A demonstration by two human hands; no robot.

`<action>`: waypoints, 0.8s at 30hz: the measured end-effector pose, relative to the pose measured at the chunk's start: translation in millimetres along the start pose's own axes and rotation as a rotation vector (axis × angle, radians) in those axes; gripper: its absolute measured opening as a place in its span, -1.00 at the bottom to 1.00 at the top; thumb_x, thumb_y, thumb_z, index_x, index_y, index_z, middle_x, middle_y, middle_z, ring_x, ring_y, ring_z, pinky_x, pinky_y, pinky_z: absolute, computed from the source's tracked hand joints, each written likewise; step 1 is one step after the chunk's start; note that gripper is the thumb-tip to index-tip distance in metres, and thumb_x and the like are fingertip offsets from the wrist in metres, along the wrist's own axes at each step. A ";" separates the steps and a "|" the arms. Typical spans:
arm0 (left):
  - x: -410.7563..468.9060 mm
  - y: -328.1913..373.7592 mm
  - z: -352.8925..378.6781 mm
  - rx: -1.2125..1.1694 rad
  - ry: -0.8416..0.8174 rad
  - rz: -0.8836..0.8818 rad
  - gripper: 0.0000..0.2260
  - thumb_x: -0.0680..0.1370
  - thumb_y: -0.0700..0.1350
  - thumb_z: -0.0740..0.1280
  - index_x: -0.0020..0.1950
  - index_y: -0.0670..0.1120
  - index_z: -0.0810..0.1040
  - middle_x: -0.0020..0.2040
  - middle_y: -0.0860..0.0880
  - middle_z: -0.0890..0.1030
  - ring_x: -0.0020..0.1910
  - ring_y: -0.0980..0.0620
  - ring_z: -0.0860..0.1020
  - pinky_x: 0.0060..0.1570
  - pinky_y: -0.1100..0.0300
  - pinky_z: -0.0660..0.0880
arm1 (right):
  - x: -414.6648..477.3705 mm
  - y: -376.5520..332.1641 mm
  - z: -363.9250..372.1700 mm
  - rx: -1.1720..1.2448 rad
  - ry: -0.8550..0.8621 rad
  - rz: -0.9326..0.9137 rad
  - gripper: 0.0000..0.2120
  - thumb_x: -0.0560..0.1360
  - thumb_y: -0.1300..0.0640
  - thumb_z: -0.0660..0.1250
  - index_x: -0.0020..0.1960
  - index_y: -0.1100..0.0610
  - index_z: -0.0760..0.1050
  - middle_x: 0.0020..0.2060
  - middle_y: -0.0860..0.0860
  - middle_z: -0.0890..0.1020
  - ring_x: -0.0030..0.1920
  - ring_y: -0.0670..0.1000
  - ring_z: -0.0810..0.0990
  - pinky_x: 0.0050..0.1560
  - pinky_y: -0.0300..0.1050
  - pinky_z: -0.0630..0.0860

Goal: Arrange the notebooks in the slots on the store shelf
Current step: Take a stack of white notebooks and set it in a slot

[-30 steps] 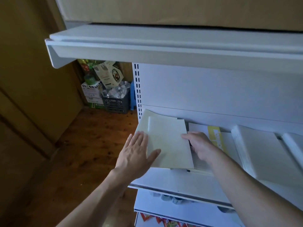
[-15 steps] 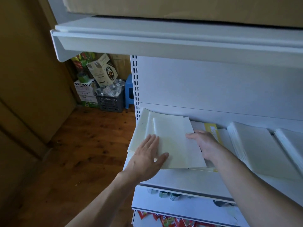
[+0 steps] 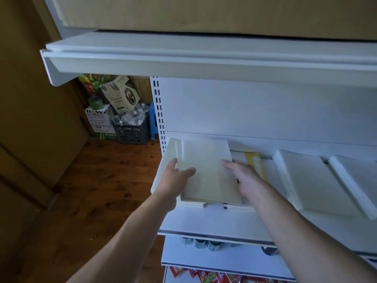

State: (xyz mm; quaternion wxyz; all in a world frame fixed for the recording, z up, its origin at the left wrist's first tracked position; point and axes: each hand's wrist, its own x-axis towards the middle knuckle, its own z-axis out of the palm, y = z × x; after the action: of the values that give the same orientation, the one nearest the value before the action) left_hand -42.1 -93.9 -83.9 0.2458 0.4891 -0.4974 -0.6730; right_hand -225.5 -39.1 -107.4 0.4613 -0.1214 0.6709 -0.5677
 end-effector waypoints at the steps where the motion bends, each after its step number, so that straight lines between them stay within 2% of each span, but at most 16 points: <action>1: -1.3 0.2 3.3 -0.020 -0.004 0.006 -0.64 0.54 -0.16 0.36 0.33 -0.10 0.44 0.16 -0.13 0.61 0.09 -0.13 0.60 0.15 -0.12 0.54 | -1.8 -1.7 -1.8 0.012 -0.003 -0.011 -0.93 0.46 0.19 0.43 -0.06 0.13 0.60 -0.13 0.12 0.67 -0.15 0.12 0.62 0.01 0.09 0.54; 4: -5.8 2.5 17.8 -0.089 -0.037 0.020 -0.76 0.58 -0.19 0.28 0.24 -0.03 0.48 0.07 -0.11 0.63 0.05 -0.15 0.59 0.04 -0.10 0.57 | -5.7 -7.6 -14.0 0.001 -0.019 -0.077 -0.96 0.49 0.13 0.40 -0.11 0.10 0.59 -0.14 0.09 0.66 -0.16 0.09 0.59 -0.07 -0.01 0.50; 7: -9.0 6.1 40.5 -0.142 -0.094 0.080 -0.78 0.60 -0.19 0.28 0.23 -0.03 0.49 0.08 -0.13 0.64 0.03 -0.15 0.60 0.05 -0.15 0.58 | -12.9 -12.8 -35.4 -0.124 0.005 -0.183 -0.89 0.53 0.08 0.33 -0.14 0.07 0.54 -0.18 -0.04 0.59 -0.16 -0.03 0.47 -0.17 -0.15 0.30; 11: -11.9 4.7 83.6 -0.175 -0.127 0.139 -0.82 0.58 -0.25 0.28 0.18 -0.14 0.50 0.04 -0.20 0.63 -0.10 -0.15 0.60 -0.07 -0.13 0.59 | -25.9 -15.2 -76.3 -0.161 0.025 -0.296 -0.91 0.56 0.13 0.29 -0.06 0.03 0.58 -0.15 -0.05 0.62 -0.14 -0.03 0.52 -0.13 -0.16 0.38; 14: -14.1 1.3 118.9 -0.187 -0.183 0.155 -0.83 0.58 -0.27 0.25 0.12 -0.09 0.54 -0.03 -0.15 0.64 -0.14 -0.12 0.59 -0.09 -0.06 0.57 | -33.8 -16.9 -112.7 -0.040 0.063 -0.306 -0.89 0.53 0.16 0.32 -0.01 0.01 0.61 -0.08 0.05 0.69 -0.13 0.04 0.62 -0.05 -0.06 0.50; 17: -17.0 -2.1 158.1 -0.201 -0.233 0.136 -0.82 0.58 -0.25 0.26 0.13 -0.06 0.55 -0.01 -0.15 0.65 -0.10 -0.15 0.59 -0.06 -0.11 0.58 | -38.6 -18.1 -154.7 0.017 0.134 -0.319 -0.88 0.53 0.13 0.35 0.03 0.10 0.60 0.00 0.16 0.68 -0.06 0.10 0.62 0.02 0.05 0.53; 21: -23.1 -7.6 223.3 -0.200 -0.288 0.127 -0.85 0.59 -0.23 0.25 0.10 -0.04 0.53 -0.06 -0.11 0.63 -0.19 -0.12 0.57 -0.27 0.02 0.57 | -43.5 -22.5 -221.0 0.028 0.146 -0.334 -0.88 0.57 0.18 0.29 0.03 0.15 0.59 -0.03 0.12 0.68 -0.05 0.10 0.62 0.03 -0.02 0.51; 24: -29.4 -10.3 283.3 -0.226 -0.312 0.115 -0.83 0.59 -0.24 0.24 0.07 -0.01 0.54 -0.09 -0.08 0.65 -0.20 -0.08 0.59 -0.22 0.06 0.56 | -43.5 -33.0 -277.9 0.008 0.151 -0.362 -0.88 0.57 0.23 0.27 0.04 0.15 0.57 -0.06 0.10 0.66 -0.09 0.07 0.61 -0.06 -0.10 0.50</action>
State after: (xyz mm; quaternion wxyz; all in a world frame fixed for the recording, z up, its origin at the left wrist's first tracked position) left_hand -284.5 55.6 -73.6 0.2572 0.3188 -0.4781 -0.7770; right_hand -424.1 160.6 -77.1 0.3007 -0.1954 0.6684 -0.6516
